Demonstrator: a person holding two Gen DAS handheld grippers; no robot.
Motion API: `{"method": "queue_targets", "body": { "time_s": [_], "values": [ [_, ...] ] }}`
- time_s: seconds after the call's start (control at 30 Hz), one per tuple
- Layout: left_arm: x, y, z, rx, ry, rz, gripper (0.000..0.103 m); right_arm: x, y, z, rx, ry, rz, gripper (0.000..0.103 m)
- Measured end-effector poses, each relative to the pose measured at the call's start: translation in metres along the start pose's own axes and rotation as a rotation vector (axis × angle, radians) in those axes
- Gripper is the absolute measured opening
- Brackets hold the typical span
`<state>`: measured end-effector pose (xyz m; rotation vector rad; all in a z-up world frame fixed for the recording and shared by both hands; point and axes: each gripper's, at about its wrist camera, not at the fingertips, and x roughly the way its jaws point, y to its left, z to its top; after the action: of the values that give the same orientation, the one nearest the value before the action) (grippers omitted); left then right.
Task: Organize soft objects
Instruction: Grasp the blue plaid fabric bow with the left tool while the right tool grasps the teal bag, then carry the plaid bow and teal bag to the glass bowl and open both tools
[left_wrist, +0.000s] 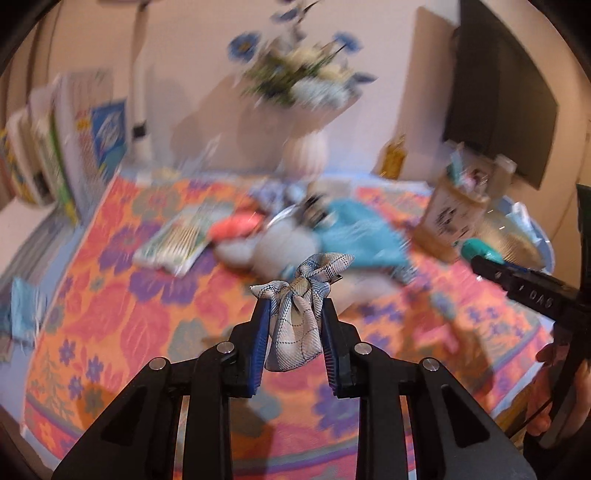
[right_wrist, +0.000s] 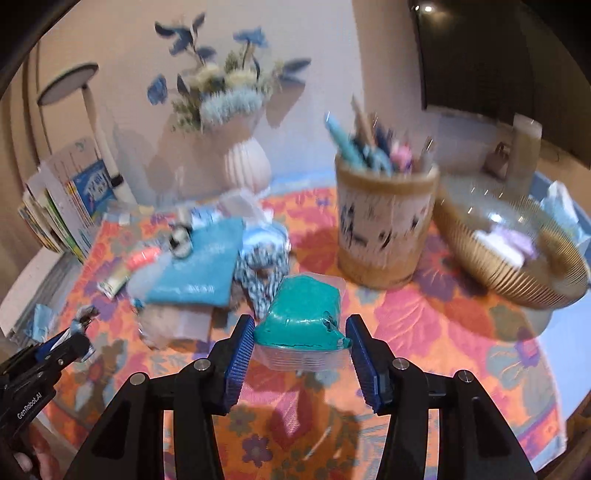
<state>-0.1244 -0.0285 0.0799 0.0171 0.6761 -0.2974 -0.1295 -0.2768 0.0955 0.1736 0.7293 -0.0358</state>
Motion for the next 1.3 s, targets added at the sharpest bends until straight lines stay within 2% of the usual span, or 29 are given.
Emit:
{"method": "queue_targets", "body": {
  "time_s": [0.23, 0.43, 0.53, 0.67, 0.83, 0.87, 0.9, 0.97, 1.07, 1.2, 1.27, 1.3],
  "values": [
    [-0.004, -0.072, 0.052, 0.104, -0.085, -0.122, 0.023, -0.037, -0.038, 0.029, 0.045, -0.084, -0.067, 0.050],
    [0.009, -0.149, 0.103, 0.184, -0.102, -0.292, 0.023, -0.071, -0.101, 0.058, 0.145, -0.177, -0.156, 0.050],
    [0.024, -0.190, 0.120, 0.232, -0.082, -0.366, 0.023, -0.079, -0.140, 0.068, 0.235, -0.196, -0.191, 0.050],
    [0.052, -0.239, 0.128, 0.276, -0.026, -0.448, 0.023, -0.076, -0.181, 0.072, 0.329, -0.177, -0.230, 0.050],
    [0.090, -0.273, 0.122, 0.301, 0.055, -0.470, 0.024, -0.053, -0.212, 0.065, 0.433, -0.091, -0.221, 0.051],
    [0.096, -0.278, 0.121, 0.307, 0.064, -0.482, 0.028, -0.049, -0.215, 0.065, 0.439, -0.077, -0.224, 0.054],
    [0.100, -0.281, 0.119, 0.311, 0.070, -0.495, 0.031, -0.044, -0.219, 0.064, 0.447, -0.061, -0.212, 0.062],
    [0.105, -0.284, 0.118, 0.309, 0.073, -0.494, 0.052, -0.043, -0.223, 0.062, 0.462, -0.061, -0.202, 0.075],
    [0.103, -0.278, 0.118, 0.287, 0.059, -0.510, 0.064, -0.047, -0.220, 0.060, 0.439, -0.082, -0.225, 0.075],
    [0.095, -0.265, 0.121, 0.255, 0.051, -0.536, 0.065, -0.053, -0.215, 0.055, 0.443, -0.086, -0.227, 0.075],
    [0.083, -0.259, 0.123, 0.260, 0.026, -0.555, 0.081, -0.055, -0.213, 0.053, 0.455, -0.084, -0.213, 0.075],
    [0.076, -0.256, 0.124, 0.262, 0.002, -0.547, 0.082, -0.056, -0.211, 0.052, 0.456, -0.084, -0.205, 0.075]
  ]
}}
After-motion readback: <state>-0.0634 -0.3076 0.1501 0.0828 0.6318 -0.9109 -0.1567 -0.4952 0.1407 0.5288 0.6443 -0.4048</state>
